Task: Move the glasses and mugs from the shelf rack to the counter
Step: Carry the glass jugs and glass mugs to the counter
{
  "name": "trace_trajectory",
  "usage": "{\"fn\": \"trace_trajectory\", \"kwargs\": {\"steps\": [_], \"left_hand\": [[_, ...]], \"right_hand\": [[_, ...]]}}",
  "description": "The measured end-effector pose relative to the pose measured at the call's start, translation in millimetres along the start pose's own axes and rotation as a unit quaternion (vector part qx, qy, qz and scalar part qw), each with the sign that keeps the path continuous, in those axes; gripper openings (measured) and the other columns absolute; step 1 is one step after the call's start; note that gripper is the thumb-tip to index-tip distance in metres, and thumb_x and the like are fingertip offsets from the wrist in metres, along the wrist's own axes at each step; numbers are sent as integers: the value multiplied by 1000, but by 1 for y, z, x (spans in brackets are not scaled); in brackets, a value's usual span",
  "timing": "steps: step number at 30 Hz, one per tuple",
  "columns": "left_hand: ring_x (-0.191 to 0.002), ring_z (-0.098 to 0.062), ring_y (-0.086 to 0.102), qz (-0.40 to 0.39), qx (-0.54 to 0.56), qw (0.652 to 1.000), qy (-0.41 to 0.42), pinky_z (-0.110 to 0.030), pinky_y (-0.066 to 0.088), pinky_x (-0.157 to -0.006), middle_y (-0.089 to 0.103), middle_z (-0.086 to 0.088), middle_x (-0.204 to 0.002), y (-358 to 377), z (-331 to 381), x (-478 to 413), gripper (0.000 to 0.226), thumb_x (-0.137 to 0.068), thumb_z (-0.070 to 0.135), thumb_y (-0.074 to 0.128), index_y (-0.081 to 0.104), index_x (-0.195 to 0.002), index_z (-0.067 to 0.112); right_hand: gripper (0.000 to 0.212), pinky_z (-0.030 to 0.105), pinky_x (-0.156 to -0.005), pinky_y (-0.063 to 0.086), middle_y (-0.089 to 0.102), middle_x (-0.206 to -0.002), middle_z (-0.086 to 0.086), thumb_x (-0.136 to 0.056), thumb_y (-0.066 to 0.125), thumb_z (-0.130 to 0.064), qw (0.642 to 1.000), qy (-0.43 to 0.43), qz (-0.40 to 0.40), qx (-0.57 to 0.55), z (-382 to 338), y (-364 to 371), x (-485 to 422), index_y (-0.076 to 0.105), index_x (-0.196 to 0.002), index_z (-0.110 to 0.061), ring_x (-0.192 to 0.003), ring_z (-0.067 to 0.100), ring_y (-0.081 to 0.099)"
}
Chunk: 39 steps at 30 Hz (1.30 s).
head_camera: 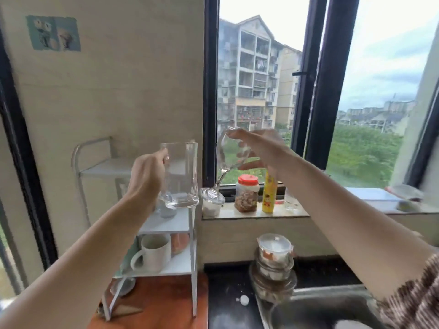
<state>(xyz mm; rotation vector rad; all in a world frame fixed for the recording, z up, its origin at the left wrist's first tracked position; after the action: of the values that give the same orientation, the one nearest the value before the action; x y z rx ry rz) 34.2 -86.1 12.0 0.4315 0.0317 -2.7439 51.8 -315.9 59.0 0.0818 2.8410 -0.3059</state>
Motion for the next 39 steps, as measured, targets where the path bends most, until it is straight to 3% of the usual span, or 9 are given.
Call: {"fn": "trace_trajectory", "kwargs": {"steps": [4, 9, 13, 17, 22, 27, 32, 36, 39], "left_hand": [[-83, -23, 52, -57, 12, 998, -15, -40, 42, -70, 57, -10, -88, 52, 0, 74, 23, -90, 33, 47, 54, -73, 19], [-88, -24, 62, -141, 9, 988, -55, -47, 49, -84, 66, -7, -95, 133, -11, 173, 30, -93, 44, 46, 61, -85, 20], [-89, -26, 61, -205, 13, 971, -118, -43, 45, -88, 65, -6, -86, 208, -23, 250, 28, -95, 35, 48, 62, -81, 16], [-93, -29, 61, -293, -9, 943, -159, -47, 45, -90, 68, -11, -96, 285, -39, 331, 28, -92, 35, 51, 60, -73, 16], [-85, -26, 58, -414, 6, 888, -199, -41, 45, -81, 65, -8, -89, 380, -53, 429, 20, -86, 30, 58, 68, -89, 13], [-73, -21, 57, -528, -11, 827, -193, -31, 36, -62, 66, -4, -78, 476, -55, 528, 13, -84, 21, 61, 67, -73, 17], [-62, -22, 54, -597, -47, 781, -175, -30, 41, -58, 62, 0, -54, 566, -50, 635, 23, -81, 14, 66, 62, -59, 14], [-91, -23, 61, -697, -83, 693, -165, -33, 45, -82, 65, -10, -95, 647, -44, 725, 28, -90, 29, 60, 64, -69, 11], [-96, -25, 56, -717, -120, 662, -185, -38, 42, -86, 62, -10, -99, 704, -33, 787, 32, -89, 32, 61, 64, -66, 11]], "right_hand": [[43, 37, -58, 62, 65, -103, 5, -68, 82, -42, 999, 16, 10, 29, 21, -73, 70, 69, -95, -12, -68, 14, 73], [52, 38, -61, 62, 68, -100, 6, -63, 86, -41, 994, 59, 61, 72, 58, -168, 162, 66, -100, -10, -86, 19, 70], [55, 28, -53, 58, 69, -95, 7, -61, 87, -39, 986, 103, 99, 86, 85, -247, 244, 62, -101, -9, -76, 15, 72], [56, 35, -57, 61, 65, -99, 6, -64, 86, -38, 966, 150, 174, 118, 112, -325, 324, 60, -105, -10, -87, 20, 69], [59, 48, -71, 61, 60, -108, 4, -65, 86, -35, 927, 206, 283, 133, 146, -417, 420, 57, -110, -10, -91, 18, 66], [62, 48, -78, 60, 60, -110, 4, -61, 86, -40, 876, 262, 381, 139, 173, -507, 512, 59, -109, -13, -96, 16, 62], [53, 50, -76, 60, 63, -93, -2, -59, 87, -39, 818, 309, 467, 133, 197, -594, 600, 63, -99, -14, -91, 16, 66], [50, 49, -78, 59, 64, -100, 2, -58, 87, -39, 776, 344, 504, 160, 214, -671, 658, 62, -95, -16, -95, 21, 66], [54, 46, -80, 59, 62, -96, -5, -55, 87, -41, 751, 365, 521, 178, 225, -730, 696, 61, -96, -19, -94, 16, 64]]}}
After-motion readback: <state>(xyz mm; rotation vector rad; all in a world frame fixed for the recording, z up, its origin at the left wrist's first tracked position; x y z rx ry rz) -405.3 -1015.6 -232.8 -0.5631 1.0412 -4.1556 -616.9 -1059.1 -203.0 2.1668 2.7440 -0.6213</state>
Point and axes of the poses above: each hand's wrist, its own x-axis away from the middle knuckle, its own y-axis out of the palm, z = x × y, the point moved 3 cm from there along -x, towards the middle knuckle
